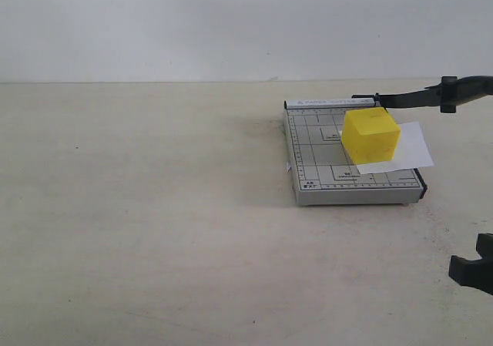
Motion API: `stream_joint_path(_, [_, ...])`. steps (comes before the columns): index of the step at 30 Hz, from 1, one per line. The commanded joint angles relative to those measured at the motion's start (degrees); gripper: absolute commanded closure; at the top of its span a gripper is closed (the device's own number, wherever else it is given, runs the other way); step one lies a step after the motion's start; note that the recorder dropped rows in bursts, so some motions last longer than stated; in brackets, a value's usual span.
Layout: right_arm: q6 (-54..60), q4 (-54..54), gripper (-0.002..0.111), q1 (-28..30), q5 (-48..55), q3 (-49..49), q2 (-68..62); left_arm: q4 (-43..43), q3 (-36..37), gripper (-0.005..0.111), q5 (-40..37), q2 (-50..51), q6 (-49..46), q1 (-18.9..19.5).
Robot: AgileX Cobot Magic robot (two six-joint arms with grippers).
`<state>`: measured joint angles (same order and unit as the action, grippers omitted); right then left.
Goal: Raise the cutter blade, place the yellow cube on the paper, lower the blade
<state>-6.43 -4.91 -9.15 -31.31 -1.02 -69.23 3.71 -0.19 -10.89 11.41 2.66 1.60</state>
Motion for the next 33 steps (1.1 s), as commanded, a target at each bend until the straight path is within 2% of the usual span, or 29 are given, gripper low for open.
stream_joint_path(1, [-4.52,0.48,0.108,-0.13,-1.48,0.31,0.06,-0.85,0.19,0.102,2.05,-0.33,1.08,0.14])
stream_joint_path(3, [-5.67,0.48,0.108,-0.13,-5.50,0.31,0.06,-2.93,0.19,0.102,3.49,-0.33,1.65,0.14])
stream_joint_path(5, [-5.67,2.63,0.108,-0.13,-14.07,0.20,0.06,-3.33,0.19,0.102,4.29,-0.33,1.88,0.14])
stream_joint_path(8, [-6.29,13.14,0.108,-0.13,-27.44,-1.87,1.77,-3.22,0.19,0.102,4.27,-0.33,1.88,0.14])
stream_joint_path(10, [-10.46,20.89,0.108,-0.13,-28.09,-6.61,4.75,-3.22,0.19,0.102,4.27,-0.33,1.88,0.14])
stream_joint_path(12, [-12.53,23.77,0.108,-0.13,-19.24,-13.56,8.21,-3.22,0.19,0.102,4.27,-0.55,1.88,-0.35])
stream_joint_path(14, [-8.66,22.95,0.108,-0.13,-1.90,-21.20,10.62,-3.22,0.19,0.102,4.27,-1.17,1.88,-1.19])
stream_joint_path(17, [8.73,14.54,0.108,1.09,28.86,-35.97,10.86,-3.22,0.19,0.102,4.27,-1.86,1.88,-1.20])
stream_joint_path(19, [12.93,10.00,0.108,3.59,42.21,-43.91,8.59,-3.22,0.19,0.102,4.27,-2.00,1.88,-1.20])
stream_joint_path(21, [11.34,6.00,0.108,6.36,52.31,-50.93,4.70,-3.22,0.19,0.102,4.27,-2.00,1.88,-1.20])
stream_joint_path(24, [13.20,3.83,0.108,7.48,68.54,-59.26,-2.18,-3.22,0.19,0.102,4.27,-2.00,1.88,-1.20])
stream_joint_path(28, [15.78,3.93,0.108,7.48,77.77,-67.58,-9.18,-3.22,0.19,0.102,4.27,-2.00,1.88,-1.20])
stream_joint_path(30, [15.91,3.51,0.099,7.48,80.68,-70.85,-11.74,-3.22,0.19,0.102,4.27,-2.00,1.88,-1.20])
stream_joint_path(32, [15.91,3.51,0.080,7.48,83.52,-71.93,-14.48,-3.22,0.19,0.102,4.27,-2.00,1.88,-1.20])
stream_joint_path(33, [15.91,2.95,0.066,7.48,82.99,-71.93,-15.98,-3.22,0.19,0.102,4.27,-2.00,1.88,-1.20])
